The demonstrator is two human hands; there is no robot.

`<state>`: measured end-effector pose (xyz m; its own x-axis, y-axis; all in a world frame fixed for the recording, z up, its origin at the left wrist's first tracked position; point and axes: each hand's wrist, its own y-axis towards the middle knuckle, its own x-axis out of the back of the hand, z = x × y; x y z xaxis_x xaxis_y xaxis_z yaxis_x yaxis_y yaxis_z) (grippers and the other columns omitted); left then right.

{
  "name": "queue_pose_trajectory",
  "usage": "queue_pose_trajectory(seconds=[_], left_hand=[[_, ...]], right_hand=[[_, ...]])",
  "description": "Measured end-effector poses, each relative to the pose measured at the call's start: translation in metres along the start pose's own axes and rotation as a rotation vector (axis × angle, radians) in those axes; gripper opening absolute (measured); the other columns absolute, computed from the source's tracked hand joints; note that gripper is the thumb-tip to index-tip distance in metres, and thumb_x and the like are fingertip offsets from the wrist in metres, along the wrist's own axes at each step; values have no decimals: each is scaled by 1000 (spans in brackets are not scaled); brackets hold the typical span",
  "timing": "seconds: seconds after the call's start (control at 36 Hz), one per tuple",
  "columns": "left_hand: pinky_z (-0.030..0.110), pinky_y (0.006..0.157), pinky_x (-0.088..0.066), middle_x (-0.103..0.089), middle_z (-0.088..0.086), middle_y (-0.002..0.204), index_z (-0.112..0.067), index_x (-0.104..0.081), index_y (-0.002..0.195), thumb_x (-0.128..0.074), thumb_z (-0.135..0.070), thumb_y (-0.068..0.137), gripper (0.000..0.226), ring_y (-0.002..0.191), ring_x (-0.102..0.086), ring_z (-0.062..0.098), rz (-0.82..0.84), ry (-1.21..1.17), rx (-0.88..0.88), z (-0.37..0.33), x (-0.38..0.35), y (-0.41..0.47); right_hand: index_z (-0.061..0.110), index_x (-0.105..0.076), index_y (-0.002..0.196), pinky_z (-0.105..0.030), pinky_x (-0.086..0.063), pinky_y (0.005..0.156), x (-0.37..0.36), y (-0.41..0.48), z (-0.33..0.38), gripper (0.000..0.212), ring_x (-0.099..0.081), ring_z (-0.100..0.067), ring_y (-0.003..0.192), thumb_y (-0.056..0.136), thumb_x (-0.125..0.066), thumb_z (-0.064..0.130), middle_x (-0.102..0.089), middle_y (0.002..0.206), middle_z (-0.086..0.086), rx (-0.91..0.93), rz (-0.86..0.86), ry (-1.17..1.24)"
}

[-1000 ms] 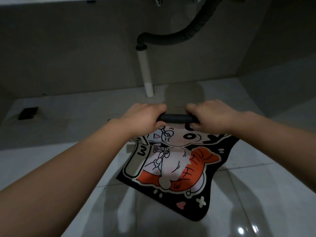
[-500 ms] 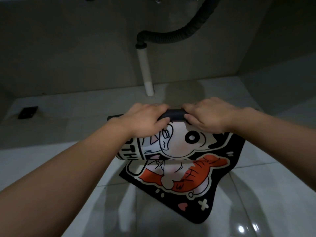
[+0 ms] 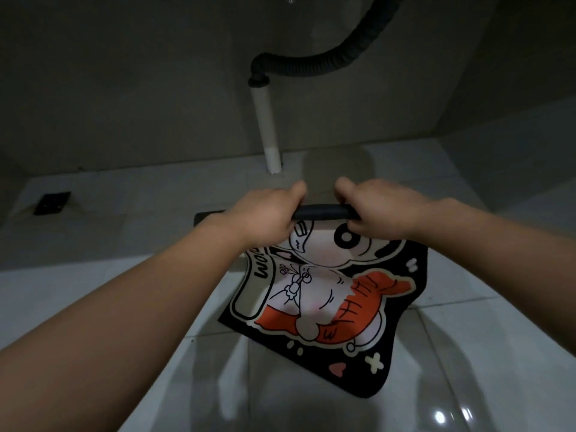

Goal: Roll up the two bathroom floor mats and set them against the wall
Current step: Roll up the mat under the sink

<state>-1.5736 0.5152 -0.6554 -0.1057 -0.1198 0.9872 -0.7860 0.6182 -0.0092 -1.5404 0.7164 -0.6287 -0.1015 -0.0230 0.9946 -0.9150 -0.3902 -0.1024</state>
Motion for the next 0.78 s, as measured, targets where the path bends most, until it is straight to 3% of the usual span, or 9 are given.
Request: queue_pose_trajectory(seconds=[0.08, 0.17, 0.28, 0.36, 0.5, 0.61, 0.78], left_hand=[[32, 64, -38, -58, -2, 89, -25, -35, 122, -55, -34, 90, 39, 77, -55, 22, 1, 8, -28, 2, 4, -1], [31, 68, -38, -64, -4, 97, -29, -43, 119, -49, -53, 88, 40, 88, -59, 21, 7, 32, -47, 1, 8, -2], [32, 67, -34, -61, -1, 96, -26, -47, 110, -46, -42, 90, 25, 86, -55, 22, 70, -18, -32, 1, 13, -3], [31, 64, -33, -58, -1, 93, -23, -48, 108, -51, -35, 89, 23, 86, -56, 24, 1, 1, -31, 2, 15, -4], [30, 62, -30, -49, -4, 80, -24, -42, 94, -62, -31, 80, 25, 73, -48, 22, -26, 83, 7, -3, 15, -3], [31, 61, -34, -51, 0, 80, -20, -45, 101, -59, -23, 83, 24, 71, -47, 23, -2, -2, 30, -1, 13, -1], [32, 61, -39, -63, 4, 91, -21, -52, 106, -54, -22, 88, 18, 83, -59, 26, -46, 91, -39, 0, 5, -2]], right_hand=[[20, -35, 127, -33, -39, 61, -3, 1, -2, 46, -57, -29, 76, 90, -52, 42, -60, 86, -8, 96, -63, -129], [23, -38, 125, -32, -36, 63, -4, 1, -6, 51, -60, -27, 84, 90, -34, 60, -62, 96, -4, 210, -140, -145], [22, -39, 119, -33, -37, 66, -3, 1, -8, 35, -58, -26, 89, 95, -29, 46, -58, 105, -3, 244, -126, -113], [22, -40, 123, -32, -39, 66, -3, 1, -9, 36, -58, -26, 93, 95, -34, 44, -53, 112, -5, 222, -119, -142], [19, -43, 109, -34, -39, 61, 1, -3, -4, 30, -58, -27, 83, 91, -50, 42, -53, 103, -5, 197, -139, -146], [18, -41, 106, -32, -37, 59, 1, -1, 0, 30, -51, -23, 71, 88, -53, 39, -56, 95, -5, 124, -104, -98], [16, -54, 108, -33, -42, 65, 0, 4, -1, 26, -58, -31, 86, 89, -54, 33, -52, 100, -9, 71, -32, -52]])
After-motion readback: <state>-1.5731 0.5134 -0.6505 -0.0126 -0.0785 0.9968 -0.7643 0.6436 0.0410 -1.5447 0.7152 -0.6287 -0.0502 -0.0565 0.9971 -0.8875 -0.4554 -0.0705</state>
